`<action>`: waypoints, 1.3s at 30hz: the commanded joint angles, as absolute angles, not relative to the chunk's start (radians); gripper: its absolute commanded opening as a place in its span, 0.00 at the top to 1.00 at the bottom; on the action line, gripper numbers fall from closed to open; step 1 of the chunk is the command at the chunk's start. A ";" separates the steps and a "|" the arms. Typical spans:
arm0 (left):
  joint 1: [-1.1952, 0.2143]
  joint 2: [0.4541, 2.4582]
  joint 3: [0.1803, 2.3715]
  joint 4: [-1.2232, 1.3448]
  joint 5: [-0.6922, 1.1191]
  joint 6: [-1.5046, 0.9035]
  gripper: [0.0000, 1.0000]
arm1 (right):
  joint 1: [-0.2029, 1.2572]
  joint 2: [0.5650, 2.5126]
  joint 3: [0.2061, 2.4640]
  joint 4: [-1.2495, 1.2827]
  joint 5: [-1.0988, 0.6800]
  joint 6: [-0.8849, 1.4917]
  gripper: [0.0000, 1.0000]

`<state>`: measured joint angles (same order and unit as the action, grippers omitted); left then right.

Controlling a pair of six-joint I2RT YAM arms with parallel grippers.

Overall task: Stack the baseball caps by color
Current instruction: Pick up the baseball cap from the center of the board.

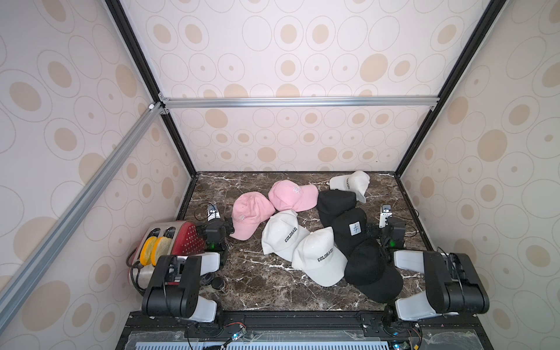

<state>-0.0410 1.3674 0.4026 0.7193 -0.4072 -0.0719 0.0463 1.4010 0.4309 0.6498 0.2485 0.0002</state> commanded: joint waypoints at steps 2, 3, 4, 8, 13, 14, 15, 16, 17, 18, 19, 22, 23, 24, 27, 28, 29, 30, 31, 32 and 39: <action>-0.080 1.188 0.479 0.500 -0.459 -0.181 0.01 | 0.051 1.250 0.540 0.337 0.397 0.165 0.00; -0.096 1.151 0.475 0.487 -0.456 -0.230 0.01 | 0.051 1.218 0.559 0.278 0.366 0.212 0.00; -0.115 1.116 0.480 0.452 -0.466 -0.283 0.01 | 0.051 1.192 0.569 0.243 0.313 0.251 0.00; -0.206 1.029 0.539 0.251 -0.432 -0.408 0.01 | 0.053 1.137 0.573 0.192 0.095 0.432 0.00; -0.335 1.011 0.650 -0.010 -0.382 -0.522 0.01 | 0.057 1.161 0.610 0.114 -0.190 0.547 0.01; -0.356 1.013 0.667 -0.058 -0.370 -0.550 0.01 | 0.058 1.168 0.617 0.091 -0.234 0.548 0.01; -0.369 1.018 0.679 -0.098 -0.348 -0.575 0.01 | 0.060 1.174 0.623 0.067 -0.275 0.546 0.01; -0.373 1.024 0.686 -0.120 -0.309 -0.586 0.01 | 0.062 1.175 0.624 0.050 -0.310 0.543 0.01; -0.376 1.035 0.693 -0.152 -0.263 -0.606 0.01 | 0.063 1.172 0.622 0.042 -0.353 0.534 0.01; -0.377 1.047 0.698 -0.186 -0.229 -0.641 0.01 | 0.065 1.163 0.615 0.040 -0.390 0.524 0.01; -0.380 1.058 0.701 -0.211 -0.196 -0.662 0.01 | 0.067 1.152 0.612 0.037 -0.417 0.512 0.01; -0.394 1.069 0.690 -0.250 -0.041 -0.684 0.01 | 0.072 1.103 0.601 0.033 -0.468 0.469 0.01; -0.402 1.060 0.672 -0.241 -0.006 -0.695 0.01 | 0.076 1.092 0.604 0.030 -0.473 0.456 0.00; -0.401 1.047 0.649 -0.222 0.035 -0.707 0.01 | 0.077 1.086 0.608 0.033 -0.478 0.450 0.00; -0.401 1.052 0.577 -0.105 0.149 -0.823 0.01 | 0.082 1.095 0.638 0.052 -0.526 0.426 0.00; -0.402 1.074 0.567 -0.052 0.194 -0.856 0.01 | 0.082 1.098 0.654 0.039 -0.529 0.412 0.00; -0.406 1.107 0.556 0.031 0.268 -0.884 0.01 | 0.083 1.099 0.672 0.026 -0.528 0.396 0.00; -0.408 1.140 0.548 0.096 0.316 -0.895 0.01 | 0.083 1.096 0.681 0.018 -0.528 0.384 0.00; -0.410 1.164 0.542 0.152 0.339 -0.892 0.01 | 0.083 1.087 0.682 0.014 -0.524 0.375 0.00; -0.411 1.188 0.527 0.211 0.360 -0.876 0.01 | 0.083 1.075 0.678 0.014 -0.518 0.368 0.00; -0.411 1.242 0.475 0.381 0.362 -0.703 0.01 | 0.090 1.018 0.649 0.004 -0.472 0.343 0.00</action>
<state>-0.4046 1.2301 0.4656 0.2527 0.3298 -0.7792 0.0811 1.0283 0.6601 0.0166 -0.4873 0.3695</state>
